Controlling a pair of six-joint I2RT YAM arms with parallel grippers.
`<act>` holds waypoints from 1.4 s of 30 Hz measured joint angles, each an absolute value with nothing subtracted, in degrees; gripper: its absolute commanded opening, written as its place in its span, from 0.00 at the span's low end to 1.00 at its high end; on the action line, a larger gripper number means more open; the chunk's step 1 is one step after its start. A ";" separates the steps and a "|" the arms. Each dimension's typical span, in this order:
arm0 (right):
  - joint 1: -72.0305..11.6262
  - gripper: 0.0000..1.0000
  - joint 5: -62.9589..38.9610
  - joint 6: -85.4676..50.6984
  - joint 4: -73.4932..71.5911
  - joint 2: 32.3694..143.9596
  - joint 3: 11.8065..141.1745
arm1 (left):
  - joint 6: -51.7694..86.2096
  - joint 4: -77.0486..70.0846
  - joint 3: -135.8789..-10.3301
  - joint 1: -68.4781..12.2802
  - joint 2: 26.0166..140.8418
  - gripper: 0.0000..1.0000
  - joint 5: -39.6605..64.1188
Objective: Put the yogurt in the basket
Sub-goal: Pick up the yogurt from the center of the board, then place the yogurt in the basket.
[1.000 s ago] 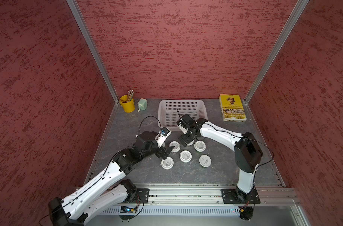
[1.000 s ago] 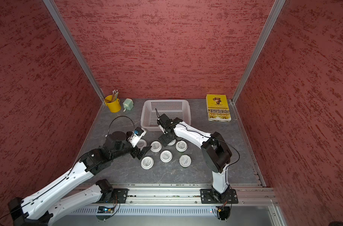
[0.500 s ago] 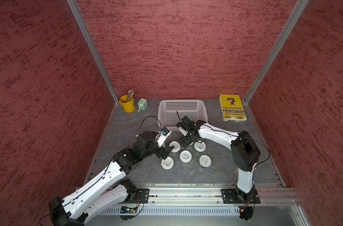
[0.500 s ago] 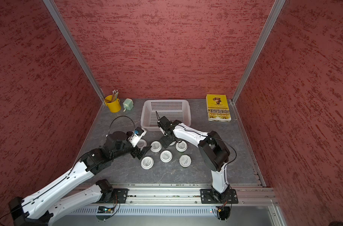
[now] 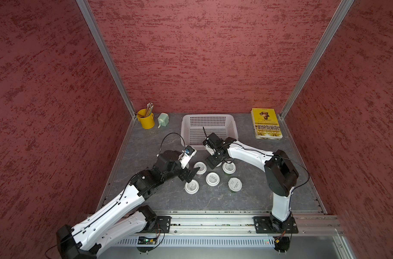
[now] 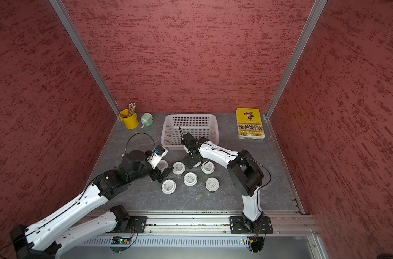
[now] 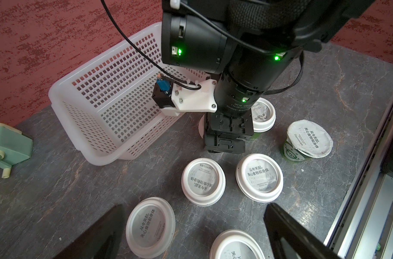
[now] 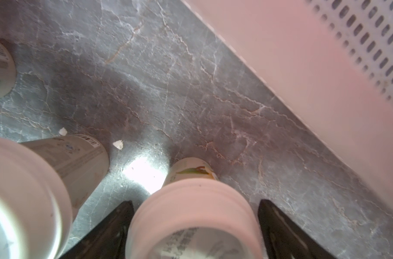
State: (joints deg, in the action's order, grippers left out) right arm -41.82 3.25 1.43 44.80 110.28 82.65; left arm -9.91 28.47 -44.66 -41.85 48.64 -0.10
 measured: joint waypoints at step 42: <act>-41.67 0.75 6.35 0.64 53.87 99.63 92.82 | -10.17 28.67 -44.66 -41.85 48.86 1.00 -0.10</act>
